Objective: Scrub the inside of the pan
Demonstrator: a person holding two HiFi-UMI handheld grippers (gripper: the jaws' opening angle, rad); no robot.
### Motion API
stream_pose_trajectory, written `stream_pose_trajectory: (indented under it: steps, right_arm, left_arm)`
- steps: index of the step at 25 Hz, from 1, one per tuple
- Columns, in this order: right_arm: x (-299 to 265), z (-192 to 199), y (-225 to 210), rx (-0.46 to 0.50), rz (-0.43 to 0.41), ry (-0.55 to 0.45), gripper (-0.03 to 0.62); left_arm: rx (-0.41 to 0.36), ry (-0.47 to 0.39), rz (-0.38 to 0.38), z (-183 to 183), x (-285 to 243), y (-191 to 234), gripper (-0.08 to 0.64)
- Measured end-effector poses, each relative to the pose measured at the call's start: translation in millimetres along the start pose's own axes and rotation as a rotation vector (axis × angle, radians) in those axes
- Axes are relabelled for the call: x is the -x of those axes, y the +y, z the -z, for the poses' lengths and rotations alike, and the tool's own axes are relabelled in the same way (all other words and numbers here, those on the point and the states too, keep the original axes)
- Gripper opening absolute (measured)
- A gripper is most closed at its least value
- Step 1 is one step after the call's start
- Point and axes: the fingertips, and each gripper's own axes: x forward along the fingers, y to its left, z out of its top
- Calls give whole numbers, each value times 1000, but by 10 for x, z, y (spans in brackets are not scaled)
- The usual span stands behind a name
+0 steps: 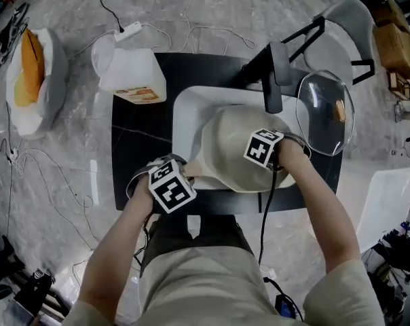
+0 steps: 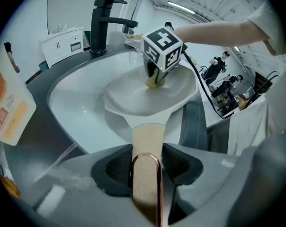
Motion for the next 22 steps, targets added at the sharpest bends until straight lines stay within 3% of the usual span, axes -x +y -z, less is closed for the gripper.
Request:
stream_pose_trajectory:
  steps: [6, 10, 14, 17, 22]
  right_arm:
    - [331, 38, 644, 53, -277, -13, 146]
    - [534, -276, 1097, 81, -449, -142, 146]
    - [694, -769, 1178, -37, -571, -334, 144]
    - [821, -1171, 1036, -99, -539, -503, 144]
    - [747, -1562, 581, -144, -249, -637, 144]
  left_arm:
    - [1, -3, -2, 10, 2, 9, 199]
    - [3, -8, -7, 1, 7, 4, 199]
    - [0, -11, -8, -3, 4, 1, 199]
    - [-3, -10, -7, -5, 12, 1, 199]
    - [-10, -9, -9, 15, -4, -6, 199]
